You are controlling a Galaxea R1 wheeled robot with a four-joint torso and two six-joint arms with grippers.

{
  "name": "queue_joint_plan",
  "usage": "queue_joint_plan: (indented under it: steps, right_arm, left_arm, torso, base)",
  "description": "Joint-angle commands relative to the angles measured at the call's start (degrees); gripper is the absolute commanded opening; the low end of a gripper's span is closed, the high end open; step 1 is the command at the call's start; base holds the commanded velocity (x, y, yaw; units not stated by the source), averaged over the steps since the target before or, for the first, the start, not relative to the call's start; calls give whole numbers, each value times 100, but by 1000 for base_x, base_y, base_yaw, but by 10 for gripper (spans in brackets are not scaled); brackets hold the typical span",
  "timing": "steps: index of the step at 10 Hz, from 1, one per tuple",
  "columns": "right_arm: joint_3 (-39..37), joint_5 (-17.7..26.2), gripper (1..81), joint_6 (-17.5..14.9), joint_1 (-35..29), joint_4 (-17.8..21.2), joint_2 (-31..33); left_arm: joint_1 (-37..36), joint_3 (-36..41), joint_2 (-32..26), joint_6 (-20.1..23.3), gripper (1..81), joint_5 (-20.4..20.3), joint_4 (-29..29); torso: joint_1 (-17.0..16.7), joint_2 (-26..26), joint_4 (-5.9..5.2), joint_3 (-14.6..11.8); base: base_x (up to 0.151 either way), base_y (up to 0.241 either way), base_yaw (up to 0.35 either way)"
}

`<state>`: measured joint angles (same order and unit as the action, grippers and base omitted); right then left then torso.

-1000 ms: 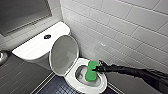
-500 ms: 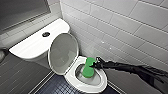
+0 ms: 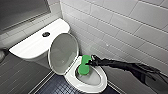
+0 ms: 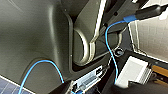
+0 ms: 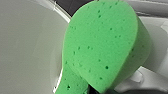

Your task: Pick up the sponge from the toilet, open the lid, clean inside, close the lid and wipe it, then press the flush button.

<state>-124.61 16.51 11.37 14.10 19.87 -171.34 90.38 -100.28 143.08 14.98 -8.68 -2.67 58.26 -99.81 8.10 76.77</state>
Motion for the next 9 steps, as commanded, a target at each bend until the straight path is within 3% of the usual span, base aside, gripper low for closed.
queue_joint_plan:
  steps: [1,5,9]
  right_arm:
    - [-343,213,10,-48,-457,-80,-184]
    - [-230,81,10,-21,-254,-18,123]
    - [1221,-121,10,75,-104,-27,1301]
  left_arm:
    - [318,140,-77,40,811,543,91]
    - [406,158,-121,57,811,534,109]
    - [406,193,-77,154,811,534,118]
  torso:
    - [0,0,0,0]
    - [0,0,0,0]
    - [0,0,0,0]
  base:
    - [0,0,0]
    - [0,0,0]
    - [0,0,0]
